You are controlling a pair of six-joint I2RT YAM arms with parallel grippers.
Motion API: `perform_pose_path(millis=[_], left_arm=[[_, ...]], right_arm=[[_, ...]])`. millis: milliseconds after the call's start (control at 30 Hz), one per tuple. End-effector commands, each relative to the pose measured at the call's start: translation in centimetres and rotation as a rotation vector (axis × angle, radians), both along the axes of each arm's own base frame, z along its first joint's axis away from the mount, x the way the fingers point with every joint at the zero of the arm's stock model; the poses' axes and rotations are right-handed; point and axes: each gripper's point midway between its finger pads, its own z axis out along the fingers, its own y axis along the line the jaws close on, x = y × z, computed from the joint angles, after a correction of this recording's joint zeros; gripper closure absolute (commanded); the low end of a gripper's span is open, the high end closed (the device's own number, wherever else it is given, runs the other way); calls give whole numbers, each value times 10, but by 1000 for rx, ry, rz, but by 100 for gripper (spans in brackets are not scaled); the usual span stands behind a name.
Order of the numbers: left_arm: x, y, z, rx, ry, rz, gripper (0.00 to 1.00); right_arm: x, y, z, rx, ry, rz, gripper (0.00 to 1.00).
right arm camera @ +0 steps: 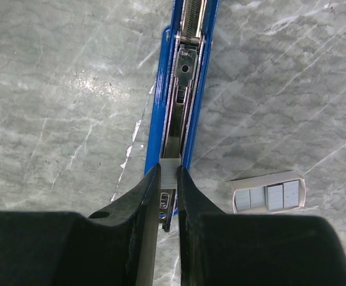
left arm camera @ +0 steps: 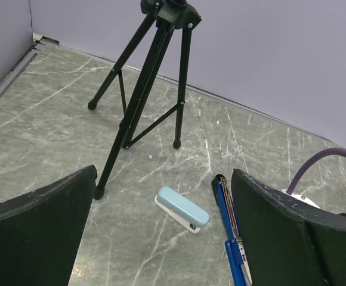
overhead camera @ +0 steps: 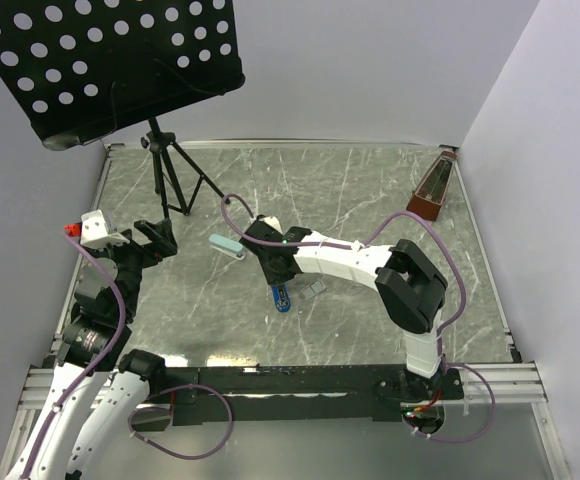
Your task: Load the staples into the stapler
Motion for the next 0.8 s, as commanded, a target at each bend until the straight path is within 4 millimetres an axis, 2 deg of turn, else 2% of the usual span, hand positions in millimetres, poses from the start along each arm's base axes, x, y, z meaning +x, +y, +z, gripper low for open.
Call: perform_pose_path(millis=[0,367,600,767], left_arm=[[2,-1,1,-12,-11,-3,1],[2,-1,2,-13,-12,-1,1],[2,-1,2,-13,-12,-1,1],[2,-1,2,-13,-12,-1,1]], right_arm=[[6,15,12,36,-21,19,85],[6,11,6,23,-12,8,85],[7,10,14,35,-28,10,86],[6,9,11,28,-24,7,86]])
